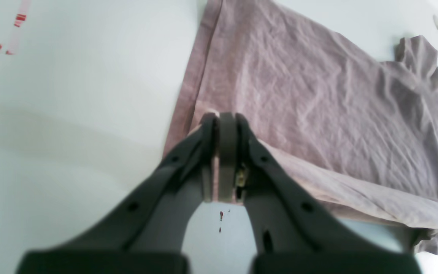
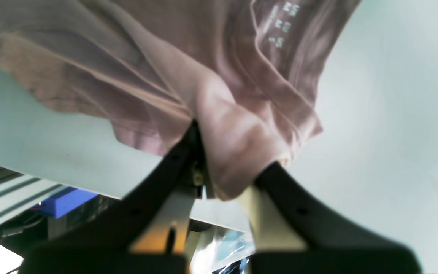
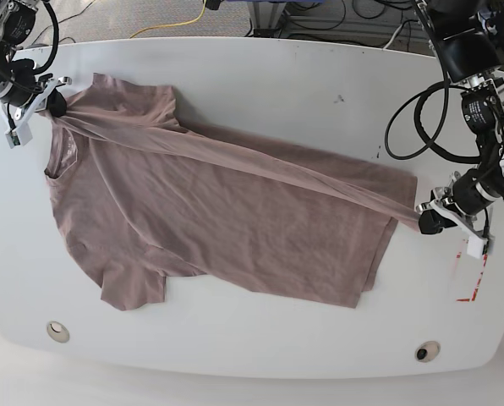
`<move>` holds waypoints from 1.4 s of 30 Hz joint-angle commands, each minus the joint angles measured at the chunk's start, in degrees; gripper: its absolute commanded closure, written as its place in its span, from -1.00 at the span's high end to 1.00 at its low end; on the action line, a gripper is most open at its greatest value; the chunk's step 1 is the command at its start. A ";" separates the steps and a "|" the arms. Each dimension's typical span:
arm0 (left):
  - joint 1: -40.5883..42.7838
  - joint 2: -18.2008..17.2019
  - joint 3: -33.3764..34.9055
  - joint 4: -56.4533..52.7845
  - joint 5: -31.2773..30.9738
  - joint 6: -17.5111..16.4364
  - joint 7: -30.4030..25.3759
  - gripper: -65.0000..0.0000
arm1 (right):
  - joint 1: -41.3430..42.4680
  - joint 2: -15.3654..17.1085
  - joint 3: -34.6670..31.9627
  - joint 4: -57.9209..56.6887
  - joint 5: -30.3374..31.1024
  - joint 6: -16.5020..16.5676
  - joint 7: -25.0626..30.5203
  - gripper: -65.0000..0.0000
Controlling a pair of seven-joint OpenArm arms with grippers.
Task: Layout the t-shirt on the table in an organized manner, then fold the t-shirt properly
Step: 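Lower the held edge onto the table and release with both grippers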
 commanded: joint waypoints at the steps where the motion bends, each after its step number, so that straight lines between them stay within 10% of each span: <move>1: -3.07 -0.65 0.44 -1.07 0.16 -0.28 -1.61 -1.00 | 2.15 1.34 0.48 -1.64 0.79 -0.01 0.98 -1.00; 14: -7.47 0.41 4.22 -8.11 0.77 -0.28 -5.30 -1.00 | 10.24 0.72 0.22 -4.89 -8.62 -0.01 0.98 -0.97; 20: -8.87 0.32 4.31 -11.36 0.86 -0.28 -5.30 -1.00 | 12.35 -0.42 0.48 -4.80 -13.10 -0.01 0.98 -0.62; 32: -8.78 -1.09 4.39 -12.33 0.86 -0.11 -5.21 0.25 | 12.00 -0.51 0.66 -4.10 -13.36 -0.01 0.63 0.71; 42: -8.43 -5.66 4.04 -10.65 0.33 -0.28 -5.03 0.28 | 3.03 -4.55 5.49 -0.76 -0.18 -0.01 -0.25 0.76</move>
